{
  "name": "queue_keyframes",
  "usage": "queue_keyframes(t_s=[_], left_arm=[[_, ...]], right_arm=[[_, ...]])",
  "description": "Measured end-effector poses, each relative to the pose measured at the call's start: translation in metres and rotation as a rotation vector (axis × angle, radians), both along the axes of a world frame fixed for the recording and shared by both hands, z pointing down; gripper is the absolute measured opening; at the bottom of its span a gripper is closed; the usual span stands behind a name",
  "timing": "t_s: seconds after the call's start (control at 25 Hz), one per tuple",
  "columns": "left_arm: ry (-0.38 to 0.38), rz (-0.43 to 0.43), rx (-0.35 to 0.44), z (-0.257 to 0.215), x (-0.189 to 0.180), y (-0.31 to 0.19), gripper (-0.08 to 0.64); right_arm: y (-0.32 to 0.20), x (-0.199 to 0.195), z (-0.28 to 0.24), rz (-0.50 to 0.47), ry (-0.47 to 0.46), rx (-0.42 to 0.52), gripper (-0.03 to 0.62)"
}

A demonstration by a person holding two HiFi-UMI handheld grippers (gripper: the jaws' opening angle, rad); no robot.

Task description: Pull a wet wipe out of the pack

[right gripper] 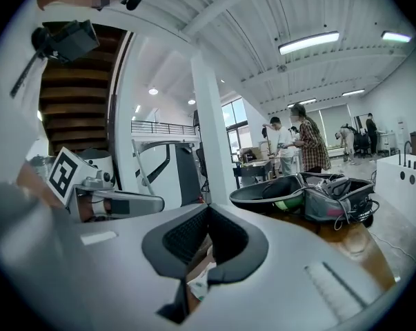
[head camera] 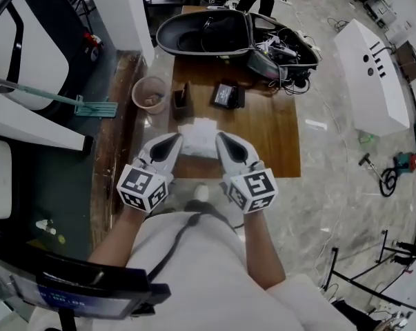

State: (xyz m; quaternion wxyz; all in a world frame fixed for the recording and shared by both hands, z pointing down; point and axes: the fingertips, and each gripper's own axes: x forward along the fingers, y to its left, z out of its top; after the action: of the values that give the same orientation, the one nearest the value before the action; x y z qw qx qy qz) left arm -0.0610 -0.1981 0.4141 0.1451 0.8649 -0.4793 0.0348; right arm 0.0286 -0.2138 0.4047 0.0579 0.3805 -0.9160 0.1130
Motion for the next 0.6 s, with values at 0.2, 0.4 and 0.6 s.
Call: queue_keyframes(t_s=[0.2,0.4,0.6], left_arm=[[-0.018,-0.050,-0.010,0.011,0.004,-0.015,0.003],[-0.033,-0.089,-0.048,0.029,0.001,-0.020,0.005],[-0.052,-0.104,-0.097,0.050,-0.008,-0.021,0.005]], right_arm=[[-0.015,0.000,0.015,-0.070,0.018,-0.012,0.009],[-0.023,0.003,0.044,-0.108,0.056,-0.057,0.009],[-0.032,0.001,0.074,-0.118,0.093,-0.110,0.009]])
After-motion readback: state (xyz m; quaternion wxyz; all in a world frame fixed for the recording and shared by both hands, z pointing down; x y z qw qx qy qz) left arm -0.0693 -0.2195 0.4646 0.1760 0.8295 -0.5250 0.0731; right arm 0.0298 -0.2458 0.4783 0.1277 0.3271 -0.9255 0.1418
